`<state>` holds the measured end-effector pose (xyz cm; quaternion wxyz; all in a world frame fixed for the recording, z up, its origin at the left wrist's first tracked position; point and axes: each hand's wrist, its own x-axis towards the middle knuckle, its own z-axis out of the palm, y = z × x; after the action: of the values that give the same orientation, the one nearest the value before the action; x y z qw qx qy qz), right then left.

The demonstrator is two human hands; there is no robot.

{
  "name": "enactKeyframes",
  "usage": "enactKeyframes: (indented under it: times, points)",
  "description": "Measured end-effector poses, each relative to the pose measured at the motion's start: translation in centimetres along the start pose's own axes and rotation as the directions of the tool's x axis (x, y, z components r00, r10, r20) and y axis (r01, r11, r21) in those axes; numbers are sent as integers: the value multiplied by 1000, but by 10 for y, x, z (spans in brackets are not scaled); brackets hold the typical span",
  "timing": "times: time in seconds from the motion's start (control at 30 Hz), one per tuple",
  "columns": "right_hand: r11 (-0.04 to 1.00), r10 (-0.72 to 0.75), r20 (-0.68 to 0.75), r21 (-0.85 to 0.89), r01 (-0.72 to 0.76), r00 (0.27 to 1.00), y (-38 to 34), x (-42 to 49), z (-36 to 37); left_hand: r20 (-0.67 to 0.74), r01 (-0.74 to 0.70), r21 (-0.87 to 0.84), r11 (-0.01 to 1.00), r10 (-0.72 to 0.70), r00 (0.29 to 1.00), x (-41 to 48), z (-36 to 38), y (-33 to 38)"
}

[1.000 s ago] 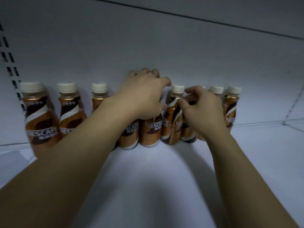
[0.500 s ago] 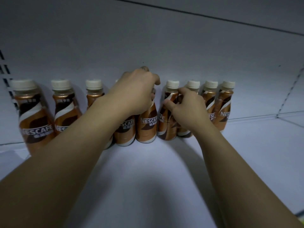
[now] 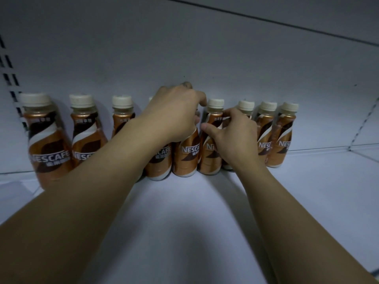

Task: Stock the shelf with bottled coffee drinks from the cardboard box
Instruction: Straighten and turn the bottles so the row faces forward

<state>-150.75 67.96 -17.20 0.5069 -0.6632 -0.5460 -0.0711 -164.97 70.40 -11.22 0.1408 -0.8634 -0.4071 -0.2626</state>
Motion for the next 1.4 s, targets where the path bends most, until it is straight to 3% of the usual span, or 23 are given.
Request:
enactKeyframes:
  times: [0.3, 0.57, 0.8, 1.0, 1.17, 1.4]
  points:
    - [999, 31, -104, -6, -32, 994, -5, -7, 11, 18, 23, -100, 995, -21, 1000, -4, -4, -1]
    - [998, 4, -3, 63, -4, 1000, -4, -11, -3, -26, -26, -1, 1000, 26, 999, -4, 3, 2]
    - [997, -69, -160, 19, 73, 985, -8, -6, -15, -90, -54, 69, 996, 61, 994, -3, 4, 2]
    - [990, 96, -361, 134, -50, 928, 12, 11, -43, -96, -89, -4, 996, 88, 991, -2, 1, 10]
    - [987, 159, -241, 65, -147, 957, 26, 15, -44, -97, -82, -66, 994, 76, 992, 12, -4, 24]
    - [992, 118, -78, 48, -114, 990, 34, 13, -40, -24, 2, -53, 999, -4, 1000, 42, 5, 37]
